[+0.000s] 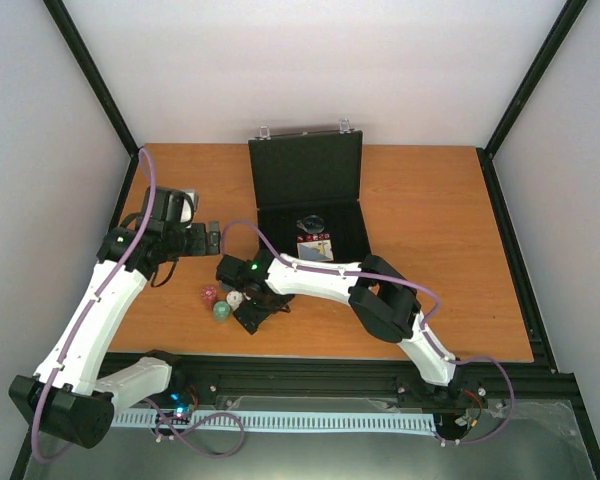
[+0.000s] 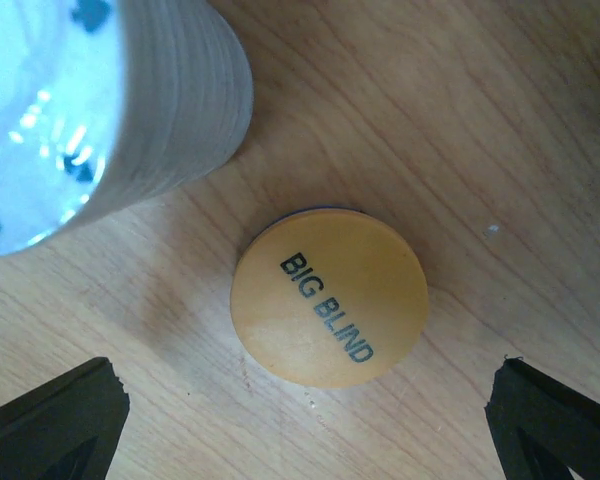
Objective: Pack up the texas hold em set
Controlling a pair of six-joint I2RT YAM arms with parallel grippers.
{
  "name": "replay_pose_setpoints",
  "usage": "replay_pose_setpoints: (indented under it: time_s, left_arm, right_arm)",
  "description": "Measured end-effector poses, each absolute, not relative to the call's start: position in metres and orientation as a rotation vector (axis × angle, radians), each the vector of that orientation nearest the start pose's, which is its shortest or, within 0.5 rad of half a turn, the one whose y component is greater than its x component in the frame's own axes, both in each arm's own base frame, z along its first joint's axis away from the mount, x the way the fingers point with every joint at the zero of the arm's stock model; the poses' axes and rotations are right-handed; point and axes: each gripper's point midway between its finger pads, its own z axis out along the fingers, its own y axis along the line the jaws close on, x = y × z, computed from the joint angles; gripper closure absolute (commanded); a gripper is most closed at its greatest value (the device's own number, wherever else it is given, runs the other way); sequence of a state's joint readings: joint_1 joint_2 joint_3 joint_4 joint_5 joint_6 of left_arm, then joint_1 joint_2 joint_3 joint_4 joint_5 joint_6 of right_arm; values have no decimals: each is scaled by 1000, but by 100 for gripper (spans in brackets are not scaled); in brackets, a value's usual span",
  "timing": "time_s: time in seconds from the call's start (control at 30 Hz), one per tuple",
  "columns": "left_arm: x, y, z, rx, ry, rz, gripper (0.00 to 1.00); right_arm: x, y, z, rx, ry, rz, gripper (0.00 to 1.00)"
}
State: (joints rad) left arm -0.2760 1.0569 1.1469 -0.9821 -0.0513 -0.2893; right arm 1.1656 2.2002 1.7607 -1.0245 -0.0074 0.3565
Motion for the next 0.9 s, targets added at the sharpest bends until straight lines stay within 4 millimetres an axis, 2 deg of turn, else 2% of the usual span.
replay_pose_setpoints:
  time_s: [0.43,0.7,0.9]
  left_arm:
    - [289,-46,208,-121,2547,-13,0]
    - [298,-24,190,-221,2601,53,0]
    - [298,-20,190,-244,2600,57,0]
  right_arm:
    - [186,411,33,-1188,2813,121,4]
    - [187,413,32,-1198,2810,144,6]
    - [189,412,18,-1209,2827,123,8]
